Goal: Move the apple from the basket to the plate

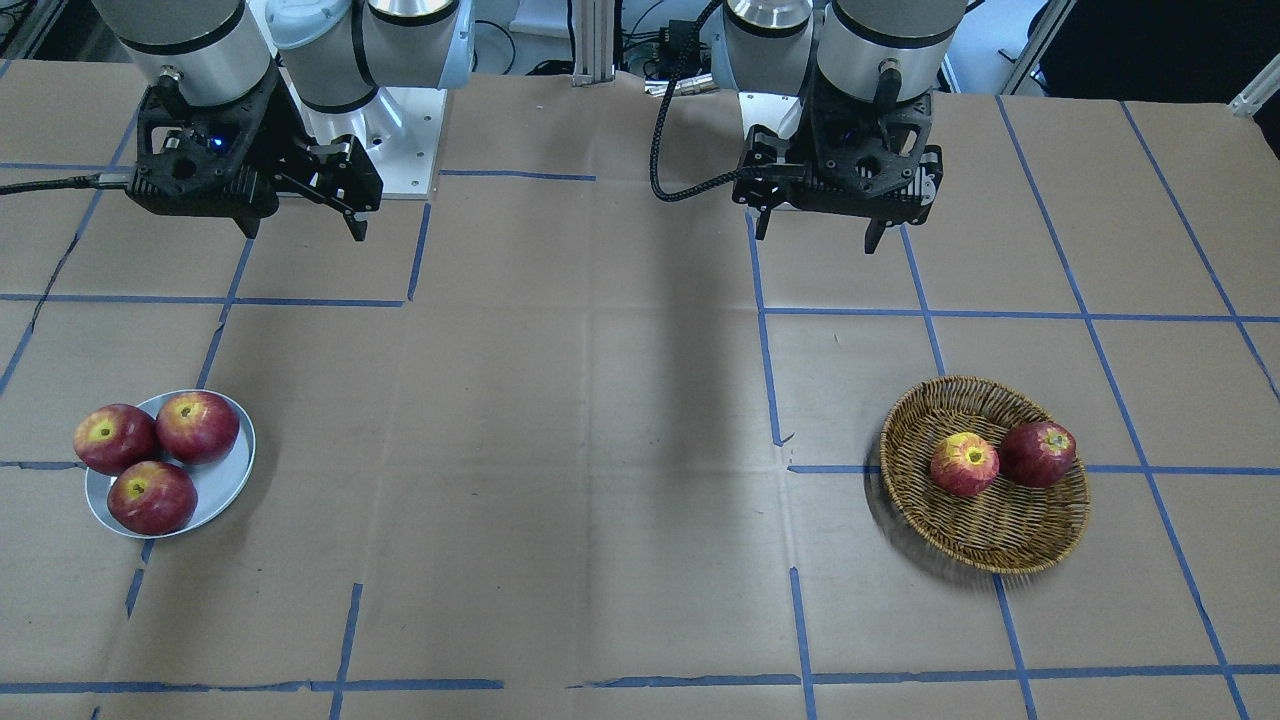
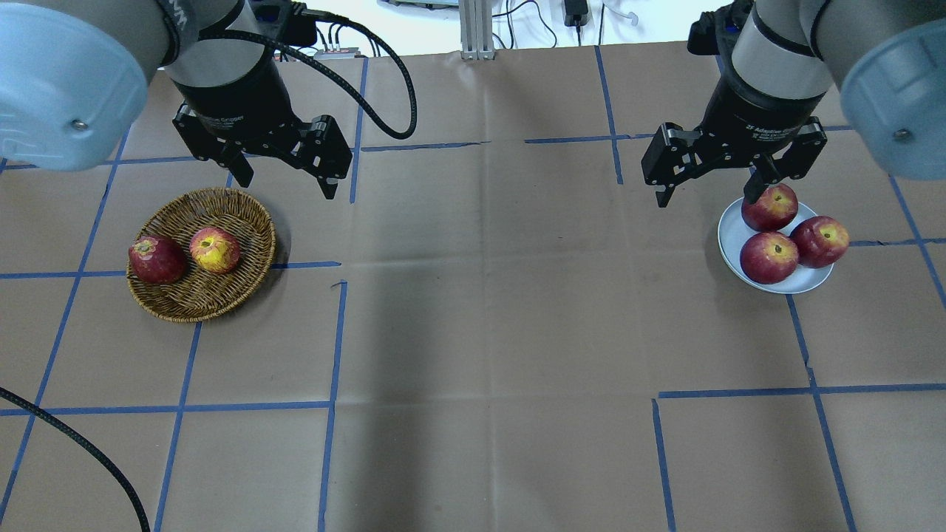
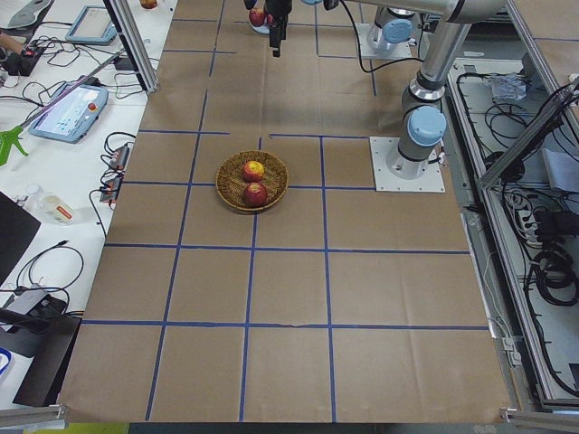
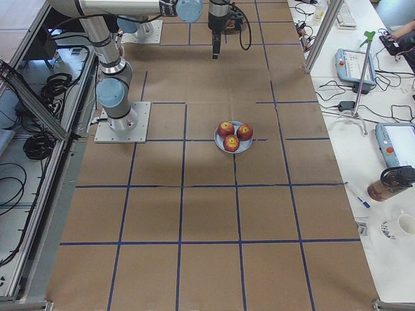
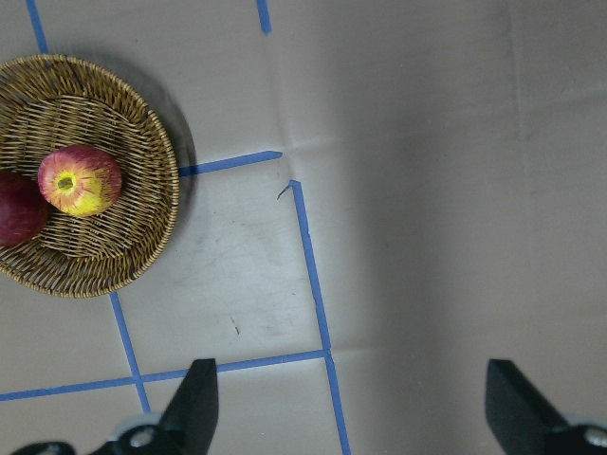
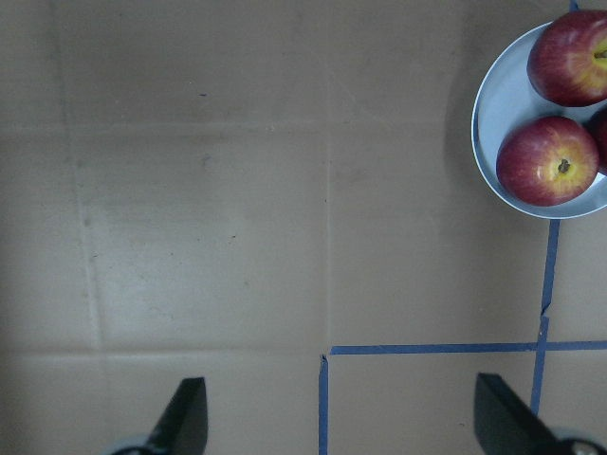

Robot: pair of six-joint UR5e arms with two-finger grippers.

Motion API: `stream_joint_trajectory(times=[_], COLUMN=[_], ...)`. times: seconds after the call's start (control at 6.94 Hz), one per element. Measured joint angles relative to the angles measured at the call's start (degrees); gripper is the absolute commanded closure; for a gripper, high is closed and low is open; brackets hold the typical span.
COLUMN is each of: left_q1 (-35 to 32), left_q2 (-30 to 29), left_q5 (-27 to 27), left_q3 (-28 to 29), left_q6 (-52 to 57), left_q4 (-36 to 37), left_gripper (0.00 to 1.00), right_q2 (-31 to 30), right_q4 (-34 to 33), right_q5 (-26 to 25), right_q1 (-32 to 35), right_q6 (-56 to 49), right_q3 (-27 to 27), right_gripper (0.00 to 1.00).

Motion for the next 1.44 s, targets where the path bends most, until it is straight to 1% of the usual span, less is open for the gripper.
stream_joint_trajectory(times=[1.01, 1.3, 1.44], left_q1=[0.2, 1.6, 4.1], left_q2=[-0.1, 0.2, 0.1], left_q5=[-0.2, 0.3, 0.2], left_q3=[-0.4, -0.7, -1.0], left_q6=[1.4, 8.9, 14.1], left_q4=[-0.4, -0.4, -0.3], left_gripper=[0.01, 0.01, 0.01], right_q2=[0.0, 0.0, 0.0], right_q4=[0.0, 0.0, 0.0], right_q5=[0.0, 0.0, 0.0], right_q1=[0.0, 0.0, 0.0], right_q6=[0.0, 0.0, 0.0], right_q3=[0.0, 0.0, 0.0], right_gripper=[0.00, 0.00, 0.00])
